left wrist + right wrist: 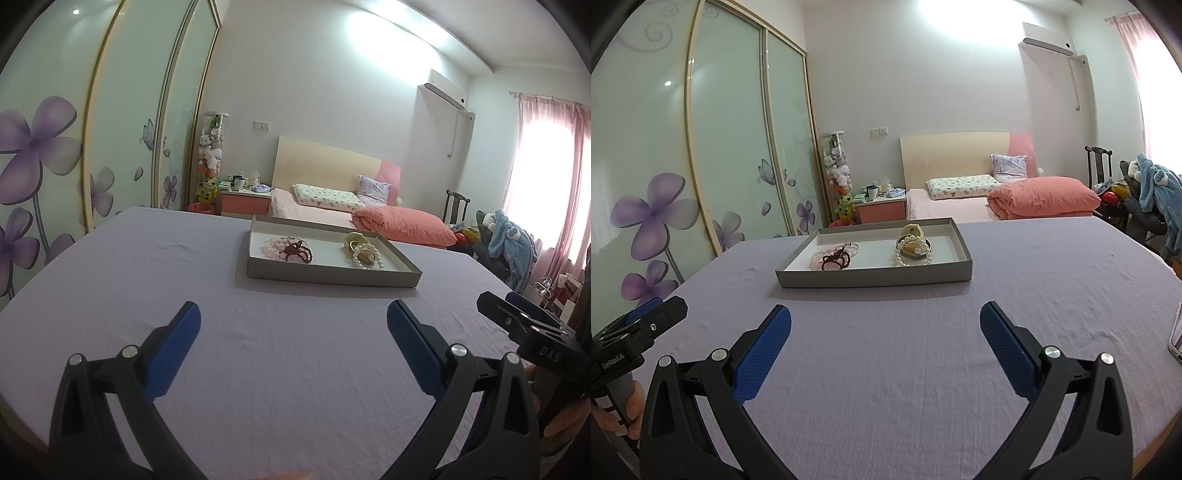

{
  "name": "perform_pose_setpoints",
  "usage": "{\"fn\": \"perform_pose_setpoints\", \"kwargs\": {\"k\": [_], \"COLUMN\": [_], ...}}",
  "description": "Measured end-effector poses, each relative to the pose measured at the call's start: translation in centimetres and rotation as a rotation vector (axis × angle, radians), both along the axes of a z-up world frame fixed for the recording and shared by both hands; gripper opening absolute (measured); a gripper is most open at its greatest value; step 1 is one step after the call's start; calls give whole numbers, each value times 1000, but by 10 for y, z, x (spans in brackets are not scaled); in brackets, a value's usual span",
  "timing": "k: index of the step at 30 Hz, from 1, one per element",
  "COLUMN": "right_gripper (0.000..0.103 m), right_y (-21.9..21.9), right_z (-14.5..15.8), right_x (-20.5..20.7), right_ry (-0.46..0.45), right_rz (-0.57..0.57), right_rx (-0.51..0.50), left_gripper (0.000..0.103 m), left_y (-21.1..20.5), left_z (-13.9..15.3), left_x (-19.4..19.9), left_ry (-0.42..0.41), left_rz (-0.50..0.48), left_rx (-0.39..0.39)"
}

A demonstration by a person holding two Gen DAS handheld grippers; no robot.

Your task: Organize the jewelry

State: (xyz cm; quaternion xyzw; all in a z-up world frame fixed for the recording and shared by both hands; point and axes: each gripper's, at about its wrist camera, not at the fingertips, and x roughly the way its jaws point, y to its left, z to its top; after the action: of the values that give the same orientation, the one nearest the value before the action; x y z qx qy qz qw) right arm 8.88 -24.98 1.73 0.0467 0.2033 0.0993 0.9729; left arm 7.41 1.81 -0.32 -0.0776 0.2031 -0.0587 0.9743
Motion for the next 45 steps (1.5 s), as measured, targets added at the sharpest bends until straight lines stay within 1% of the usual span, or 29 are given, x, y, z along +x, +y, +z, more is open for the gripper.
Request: {"fn": "perform_pose_setpoints", "kwargs": {"k": [31,45], "right_gripper": [101,101], "right_y": [2,2], "right_z": [-2,-2], "right_x": [-3,-3], "right_ry": [3,4], "right_rz": [3,3], "right_rx": [1,3], "left_gripper": [99,99], "left_y": [-10,-10], "left_z": [-3,0], "left_x": [-5,-5], "left_ry": [4,4], "left_rz": [-12,-3], "left_rx": [-2,3]}}
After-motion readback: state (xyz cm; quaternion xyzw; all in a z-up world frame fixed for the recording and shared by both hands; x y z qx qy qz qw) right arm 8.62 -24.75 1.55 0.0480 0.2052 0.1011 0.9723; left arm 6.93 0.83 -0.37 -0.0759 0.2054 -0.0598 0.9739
